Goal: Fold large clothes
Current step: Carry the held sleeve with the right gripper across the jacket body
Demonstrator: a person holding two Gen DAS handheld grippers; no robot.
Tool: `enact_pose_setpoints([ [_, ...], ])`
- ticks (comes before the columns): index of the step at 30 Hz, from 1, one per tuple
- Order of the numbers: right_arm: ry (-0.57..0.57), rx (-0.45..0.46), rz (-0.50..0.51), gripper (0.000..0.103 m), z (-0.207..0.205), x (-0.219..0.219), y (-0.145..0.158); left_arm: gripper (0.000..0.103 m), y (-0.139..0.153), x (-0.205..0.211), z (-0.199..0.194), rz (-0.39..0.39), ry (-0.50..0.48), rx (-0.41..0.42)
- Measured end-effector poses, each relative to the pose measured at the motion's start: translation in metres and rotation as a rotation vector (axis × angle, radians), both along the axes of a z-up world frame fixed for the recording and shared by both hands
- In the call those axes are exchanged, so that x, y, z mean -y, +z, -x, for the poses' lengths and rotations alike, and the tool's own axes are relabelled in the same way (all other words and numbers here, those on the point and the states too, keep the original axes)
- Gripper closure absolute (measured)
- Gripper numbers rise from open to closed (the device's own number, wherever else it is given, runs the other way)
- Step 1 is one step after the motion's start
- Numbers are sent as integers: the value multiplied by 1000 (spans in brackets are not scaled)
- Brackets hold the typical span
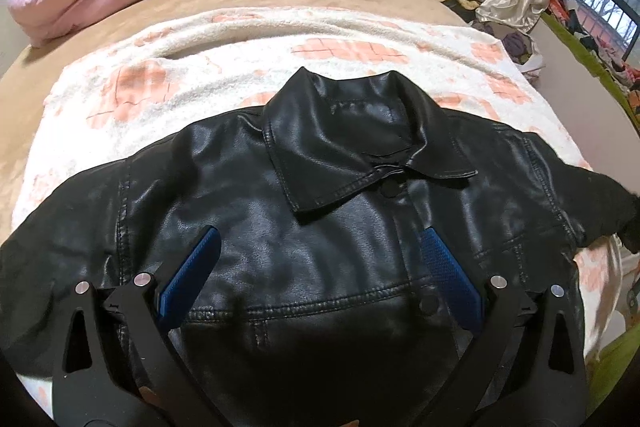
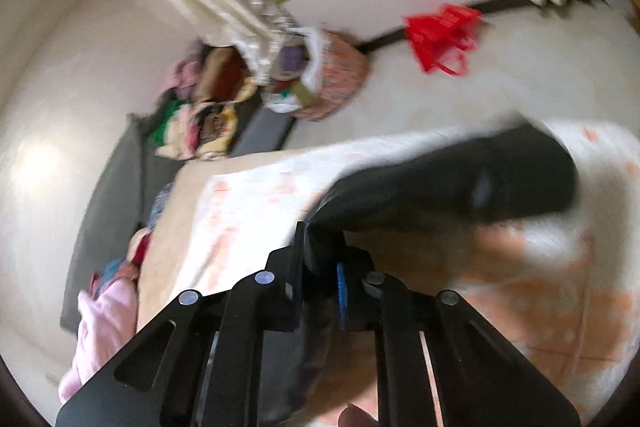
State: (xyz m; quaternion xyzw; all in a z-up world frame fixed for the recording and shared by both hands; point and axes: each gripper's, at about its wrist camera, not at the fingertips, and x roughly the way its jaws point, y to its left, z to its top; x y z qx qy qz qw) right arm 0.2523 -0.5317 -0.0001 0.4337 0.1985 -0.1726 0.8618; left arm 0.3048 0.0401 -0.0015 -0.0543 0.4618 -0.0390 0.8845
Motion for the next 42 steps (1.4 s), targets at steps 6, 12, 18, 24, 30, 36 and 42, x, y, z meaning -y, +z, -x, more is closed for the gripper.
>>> enact_pose_setpoints([
  [6,235,90,182,92,-26,-62,67,9,1,1,-1,40,-36,-2],
  [12,484,154,439,92,-48,-169,117,9,16,-18,2,140,-18,25],
  [18,739,204,642,92,-55,-281,123,9,38,-49,9,215,40,76],
  [24,928,155,653,92,-56,-359,78,9,46,-77,18,281,80,97],
  [30,1039,9,639,87,-51,-406,15,9,35,-86,29,397,46,68],
  [36,1020,-156,445,39,-42,-390,-33,9,8,-69,35,365,25,-6],
  [42,762,-117,182,18,1,-323,-46,9,-13,-29,35,209,-45,-45],
])
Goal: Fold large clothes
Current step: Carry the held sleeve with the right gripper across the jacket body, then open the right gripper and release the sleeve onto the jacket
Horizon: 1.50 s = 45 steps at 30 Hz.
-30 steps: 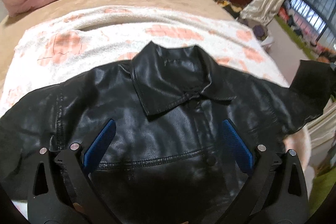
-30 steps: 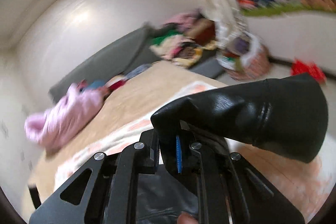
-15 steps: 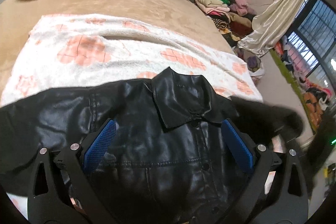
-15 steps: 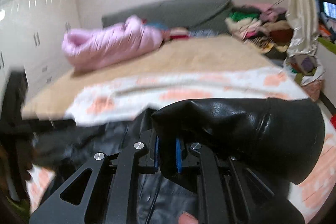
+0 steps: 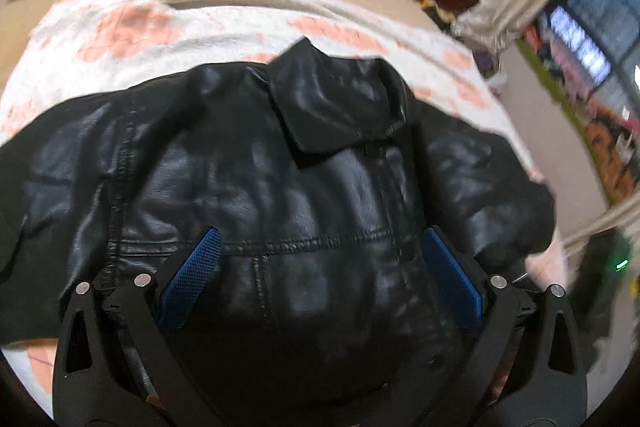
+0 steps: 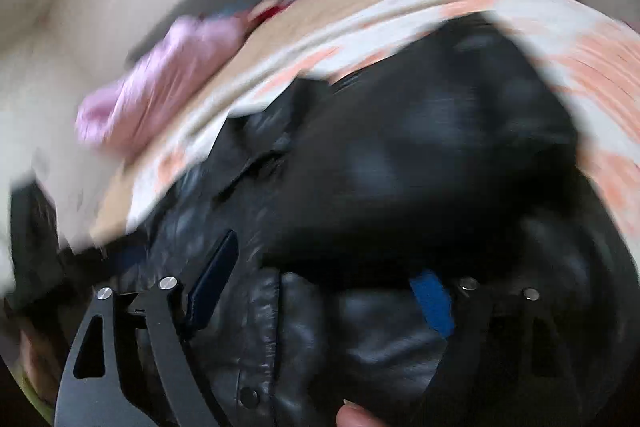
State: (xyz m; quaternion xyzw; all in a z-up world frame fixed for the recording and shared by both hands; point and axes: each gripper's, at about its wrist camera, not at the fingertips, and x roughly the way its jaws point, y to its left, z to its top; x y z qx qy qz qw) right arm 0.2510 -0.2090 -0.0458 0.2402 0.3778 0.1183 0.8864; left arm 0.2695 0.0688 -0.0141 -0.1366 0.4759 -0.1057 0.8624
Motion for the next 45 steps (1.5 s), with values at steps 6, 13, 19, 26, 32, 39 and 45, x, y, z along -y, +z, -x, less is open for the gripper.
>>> enact_pose_setpoints([
  [6,-114,36,-67,54,-5,27,10,9,9,24,10,-208,-41,58],
  [13,-34,140,-48,70,-3,6,48,9,40,5,25,-190,15,133],
  [19,-8,186,31,71,-3,-8,77,9,56,-17,29,-92,48,144],
  [26,-67,53,214,67,7,-31,70,9,62,-36,32,-53,93,136],
  [32,-74,93,188,68,33,-37,57,9,62,-42,34,-37,97,126],
  [39,-52,176,263,57,44,-56,70,9,62,-49,38,-8,95,123],
  [45,-93,76,182,28,54,-42,48,9,56,-52,37,1,91,109],
])
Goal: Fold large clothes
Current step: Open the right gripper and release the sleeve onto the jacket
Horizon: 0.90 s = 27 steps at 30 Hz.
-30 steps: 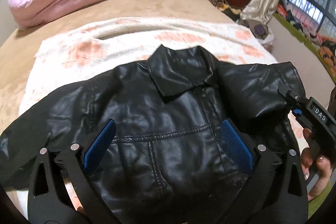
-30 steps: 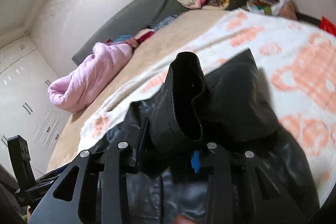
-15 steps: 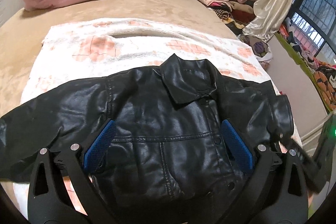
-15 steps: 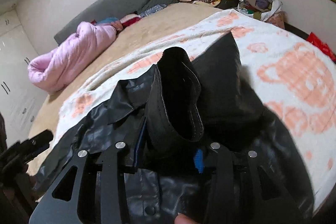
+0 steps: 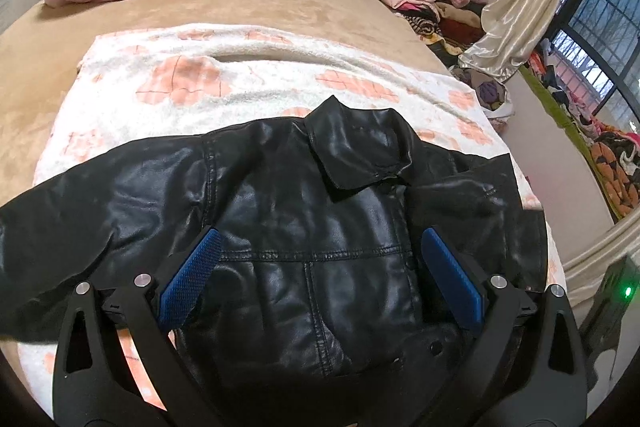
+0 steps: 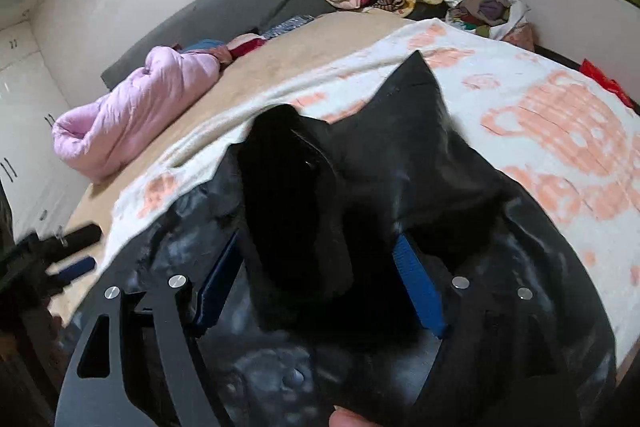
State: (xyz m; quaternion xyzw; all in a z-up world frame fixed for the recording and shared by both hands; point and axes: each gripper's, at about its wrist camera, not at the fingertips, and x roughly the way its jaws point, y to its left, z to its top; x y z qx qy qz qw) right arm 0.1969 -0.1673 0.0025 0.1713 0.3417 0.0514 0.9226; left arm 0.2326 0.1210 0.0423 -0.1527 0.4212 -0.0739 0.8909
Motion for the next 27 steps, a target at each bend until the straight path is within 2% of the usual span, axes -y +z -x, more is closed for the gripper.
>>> enact_pose_setpoints([
  [6,69,95,67,28,37,-5,3,9,-4,0,-2,1,-4,-11],
  [10,73,134,71,29,35,-3,7,9,-6,6,-1,-3,-23,-17],
  [12,74,110,47,47,22,-2,5,9,-8,9,-1,3,-39,-23],
  [13,74,109,55,66,17,-4,6,9,-8,10,-1,6,-44,-25],
  [14,83,113,56,78,15,-7,7,9,-7,11,-1,10,-49,-22],
  [16,123,118,35,92,7,-14,10,9,-5,11,0,12,-49,-17],
  [22,304,171,-27,92,0,-54,29,9,2,0,3,54,-37,1],
  [24,410,162,-87,83,-2,-72,36,9,5,-6,4,64,-27,6],
  [25,435,154,-95,70,-2,-78,38,9,6,-9,4,69,-22,9],
  [27,482,182,-111,61,6,-86,46,9,8,-16,4,84,-10,12],
])
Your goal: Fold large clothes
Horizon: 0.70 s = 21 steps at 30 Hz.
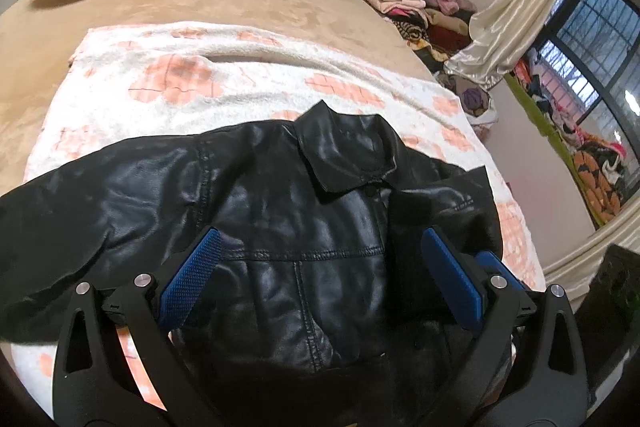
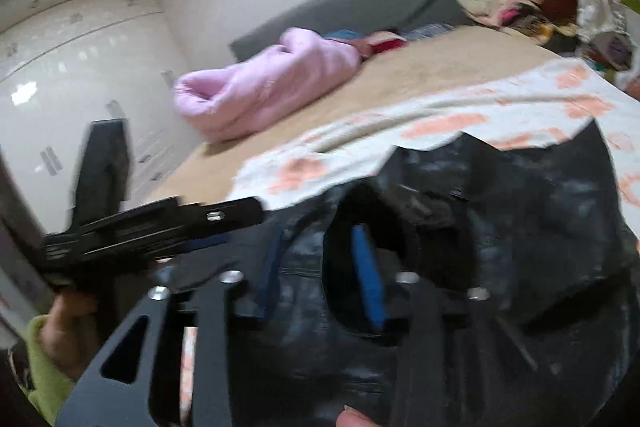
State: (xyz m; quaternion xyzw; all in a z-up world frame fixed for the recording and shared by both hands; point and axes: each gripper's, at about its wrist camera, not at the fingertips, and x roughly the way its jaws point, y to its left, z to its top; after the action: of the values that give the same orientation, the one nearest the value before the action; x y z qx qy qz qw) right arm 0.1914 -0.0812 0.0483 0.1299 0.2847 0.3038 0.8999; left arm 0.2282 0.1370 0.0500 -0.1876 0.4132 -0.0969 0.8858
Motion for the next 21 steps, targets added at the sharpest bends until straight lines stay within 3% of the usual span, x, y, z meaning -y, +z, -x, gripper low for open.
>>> enact_pose_setpoints([
  [4,50,65,7,44,21,-2,10,9,-4,-11,-2,38,24,-11],
  [10,-6,29,40,42,28,30,-1,9,-36,-4,-11,148,-56,-70],
  [16,-144,-30,54,42,22,85,-18,9,-77,3,-23,227,-40,-154],
  [19,-218,-45,57,42,20,112,-23,21,-88,10,-27,316,-74,-166],
  [21,-254,-46,64,42,19,124,-25,28,-90,17,-28,315,-80,-155],
])
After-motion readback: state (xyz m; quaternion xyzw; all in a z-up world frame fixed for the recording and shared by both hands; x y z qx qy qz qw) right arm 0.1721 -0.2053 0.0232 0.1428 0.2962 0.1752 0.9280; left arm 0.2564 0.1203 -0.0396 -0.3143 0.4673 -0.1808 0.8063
